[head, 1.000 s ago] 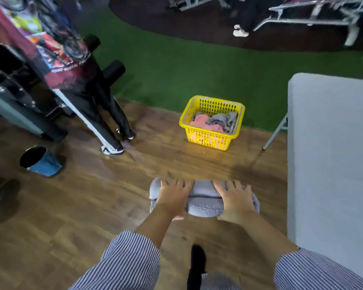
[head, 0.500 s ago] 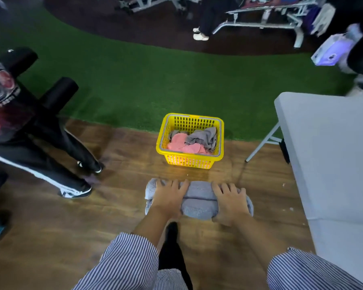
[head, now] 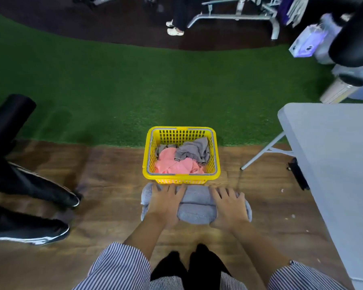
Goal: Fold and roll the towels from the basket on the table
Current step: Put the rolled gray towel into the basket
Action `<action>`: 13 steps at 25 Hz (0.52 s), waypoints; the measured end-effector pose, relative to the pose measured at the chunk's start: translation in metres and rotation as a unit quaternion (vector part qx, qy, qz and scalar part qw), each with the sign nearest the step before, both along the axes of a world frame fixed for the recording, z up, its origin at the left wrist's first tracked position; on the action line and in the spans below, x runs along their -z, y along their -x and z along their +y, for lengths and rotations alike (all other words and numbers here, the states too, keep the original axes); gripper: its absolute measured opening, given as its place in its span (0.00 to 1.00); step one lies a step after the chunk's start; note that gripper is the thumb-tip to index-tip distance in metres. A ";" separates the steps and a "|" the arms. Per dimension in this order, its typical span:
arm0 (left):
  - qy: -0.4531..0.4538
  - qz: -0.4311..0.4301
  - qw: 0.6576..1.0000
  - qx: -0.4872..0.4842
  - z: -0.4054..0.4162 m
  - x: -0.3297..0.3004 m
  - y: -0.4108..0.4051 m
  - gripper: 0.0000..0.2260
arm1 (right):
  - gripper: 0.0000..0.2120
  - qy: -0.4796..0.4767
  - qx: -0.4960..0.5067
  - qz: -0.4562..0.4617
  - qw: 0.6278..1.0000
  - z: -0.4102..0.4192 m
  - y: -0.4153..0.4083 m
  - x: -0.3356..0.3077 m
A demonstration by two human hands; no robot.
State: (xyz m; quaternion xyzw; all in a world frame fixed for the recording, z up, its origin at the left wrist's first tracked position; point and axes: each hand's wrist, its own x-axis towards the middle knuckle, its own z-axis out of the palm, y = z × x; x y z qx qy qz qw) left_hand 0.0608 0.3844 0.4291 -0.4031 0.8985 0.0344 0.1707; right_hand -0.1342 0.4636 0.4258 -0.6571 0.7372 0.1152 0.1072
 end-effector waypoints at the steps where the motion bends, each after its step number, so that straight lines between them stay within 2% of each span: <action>1: 0.000 -0.002 1.000 0.000 -0.013 0.018 0.005 0.41 | 0.51 0.004 -0.004 -0.001 1.000 -0.014 0.005 0.018; 6: 0.013 0.040 0.999 -0.006 -0.075 0.170 0.032 0.43 | 0.50 0.011 -0.033 0.003 0.999 -0.081 0.040 0.158; 9: 0.066 0.066 0.996 0.013 -0.128 0.267 0.053 0.44 | 0.48 0.075 -0.042 0.011 0.996 -0.129 0.064 0.253; 13: 0.146 0.083 0.986 0.008 -0.209 0.348 0.080 0.43 | 0.50 0.182 -0.046 0.051 0.981 -0.208 0.095 0.344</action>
